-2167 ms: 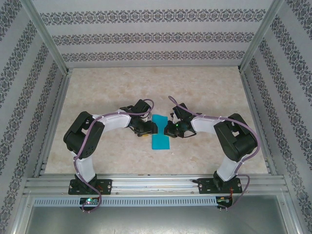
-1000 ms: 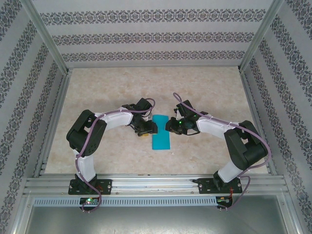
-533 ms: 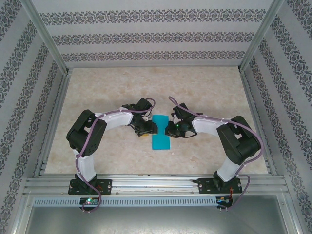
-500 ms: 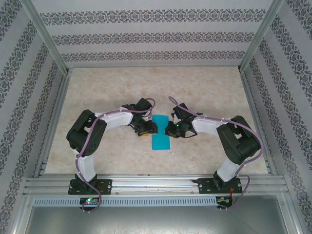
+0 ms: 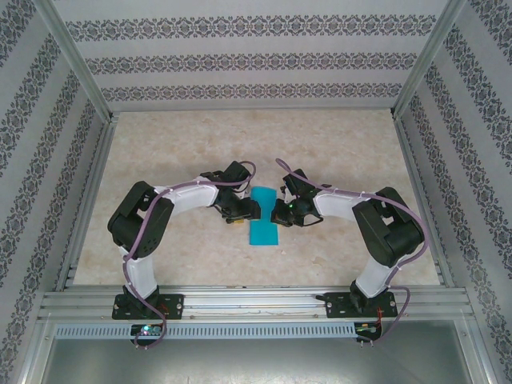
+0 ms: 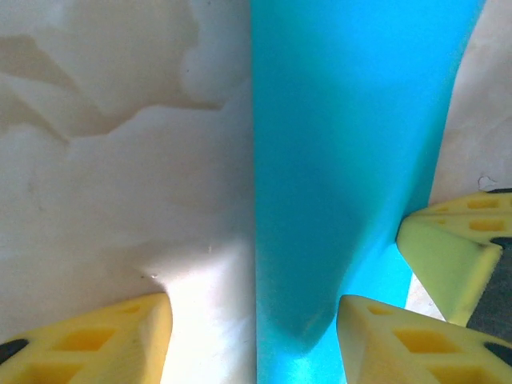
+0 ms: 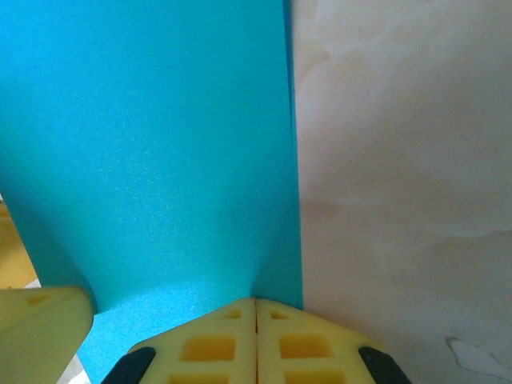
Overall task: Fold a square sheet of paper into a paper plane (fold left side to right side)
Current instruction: Hold the square sheet of paper at the center of the table, then first fold the square sheet of paper in half at the center of the table.
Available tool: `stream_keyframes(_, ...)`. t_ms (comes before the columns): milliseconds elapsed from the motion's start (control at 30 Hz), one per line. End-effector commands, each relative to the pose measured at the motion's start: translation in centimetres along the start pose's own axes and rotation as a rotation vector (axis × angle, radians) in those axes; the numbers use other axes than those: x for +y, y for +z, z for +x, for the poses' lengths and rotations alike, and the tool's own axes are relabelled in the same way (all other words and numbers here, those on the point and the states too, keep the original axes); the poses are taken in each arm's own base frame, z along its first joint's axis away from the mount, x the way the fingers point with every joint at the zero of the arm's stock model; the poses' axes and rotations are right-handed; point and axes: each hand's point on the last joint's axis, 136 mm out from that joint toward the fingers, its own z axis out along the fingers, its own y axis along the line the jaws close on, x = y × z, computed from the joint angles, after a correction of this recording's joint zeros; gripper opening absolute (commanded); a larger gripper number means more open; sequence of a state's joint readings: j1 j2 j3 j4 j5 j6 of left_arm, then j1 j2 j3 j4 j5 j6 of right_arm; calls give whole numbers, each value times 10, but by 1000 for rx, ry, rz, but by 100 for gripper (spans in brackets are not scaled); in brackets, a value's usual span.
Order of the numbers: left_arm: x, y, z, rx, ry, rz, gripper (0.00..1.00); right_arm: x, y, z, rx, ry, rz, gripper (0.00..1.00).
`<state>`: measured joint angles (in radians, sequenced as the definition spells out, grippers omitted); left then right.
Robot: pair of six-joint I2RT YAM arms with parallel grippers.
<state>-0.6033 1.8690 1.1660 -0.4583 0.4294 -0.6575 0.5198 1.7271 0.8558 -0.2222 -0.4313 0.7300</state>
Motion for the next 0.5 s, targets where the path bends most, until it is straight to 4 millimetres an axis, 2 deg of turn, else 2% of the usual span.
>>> stream_keyframes(0,-11,-23,-12,-109,78,7,59,-32,12,18,66,35,128,5)
stream_keyframes(100,-26,-39,-17,-163,120,65,54,-34,12,18,68,35,141,2)
stream_keyframes(200,-46,-48,-17,-194,158,172,26,-39,12,19,66,33,166,0)
stream_keyframes(267,-55,-47,-15,-188,166,233,16,-41,12,19,65,31,177,0)
stream_keyframes(367,-65,-36,-9,-132,171,308,8,-44,12,20,67,34,188,0)
stream_keyframes(467,-69,-22,-4,-79,166,355,6,-46,13,21,69,34,194,0)
